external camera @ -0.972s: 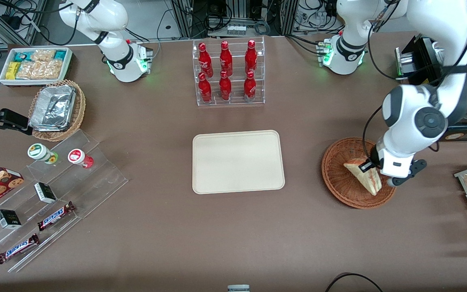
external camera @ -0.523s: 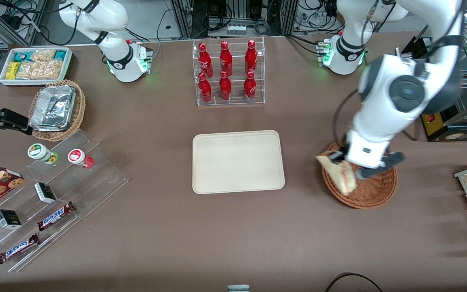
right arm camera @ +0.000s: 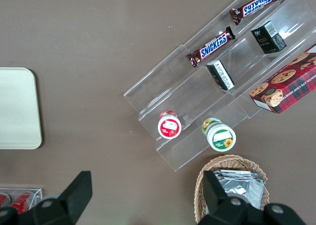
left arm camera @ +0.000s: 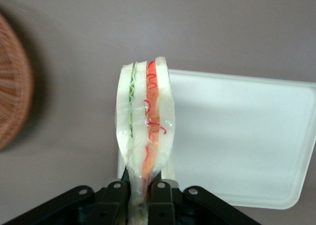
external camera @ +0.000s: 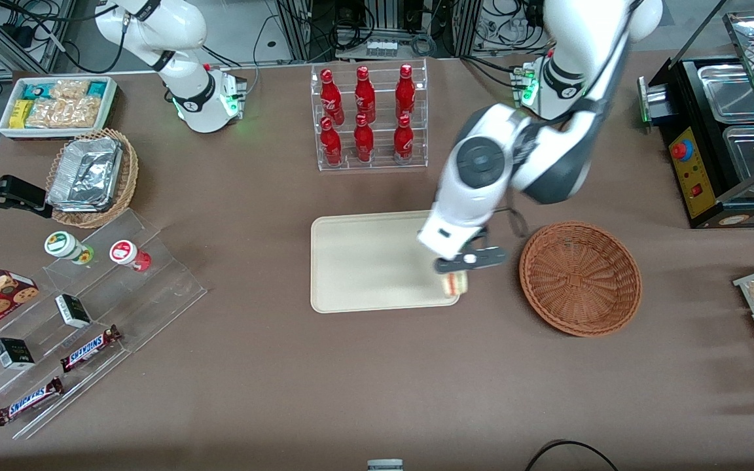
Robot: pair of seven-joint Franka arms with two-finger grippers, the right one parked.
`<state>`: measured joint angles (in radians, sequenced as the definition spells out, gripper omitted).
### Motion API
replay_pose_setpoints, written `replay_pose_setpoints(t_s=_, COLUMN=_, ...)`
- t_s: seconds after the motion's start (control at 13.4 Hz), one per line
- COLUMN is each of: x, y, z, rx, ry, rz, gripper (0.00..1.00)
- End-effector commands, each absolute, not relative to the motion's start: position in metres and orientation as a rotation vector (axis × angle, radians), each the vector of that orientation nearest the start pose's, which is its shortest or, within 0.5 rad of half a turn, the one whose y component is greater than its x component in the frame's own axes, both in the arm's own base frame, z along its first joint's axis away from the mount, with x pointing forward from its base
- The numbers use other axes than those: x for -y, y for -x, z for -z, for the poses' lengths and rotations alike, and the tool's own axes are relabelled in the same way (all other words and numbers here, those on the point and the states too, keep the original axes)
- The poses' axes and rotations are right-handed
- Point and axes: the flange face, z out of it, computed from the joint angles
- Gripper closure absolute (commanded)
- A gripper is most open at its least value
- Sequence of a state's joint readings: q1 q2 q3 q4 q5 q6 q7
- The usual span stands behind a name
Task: Place sandwich from basket to tray
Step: 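Lift the sandwich and carry it with the left gripper over the beige tray, then lower the sandwich onto the tray and open the left gripper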
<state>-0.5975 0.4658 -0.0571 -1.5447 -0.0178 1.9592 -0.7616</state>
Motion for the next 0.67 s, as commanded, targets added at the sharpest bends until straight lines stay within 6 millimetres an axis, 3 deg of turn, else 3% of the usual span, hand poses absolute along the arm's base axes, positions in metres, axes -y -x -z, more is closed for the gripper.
replay_pose_setpoints(t_s=0.0, x=0.460, y=-0.534, z=-0.349, rx=0.125, ry=3.156, rz=-0.102, gripper=1.00)
replay_pose_setpoints(t_s=0.22, x=0.499, y=-0.511, z=-0.304, rx=0.040, ry=3.171, rz=-0.081, gripper=1.00)
replay_pose_setpoints(t_s=0.45, x=0.518, y=-0.493, z=-0.277, rx=0.019, ry=3.156, rz=-0.088, gripper=1.00)
replay_pose_setpoints(t_s=0.6, x=0.520, y=-0.493, z=-0.266, rx=0.027, ry=3.163, rz=-0.093, gripper=1.00)
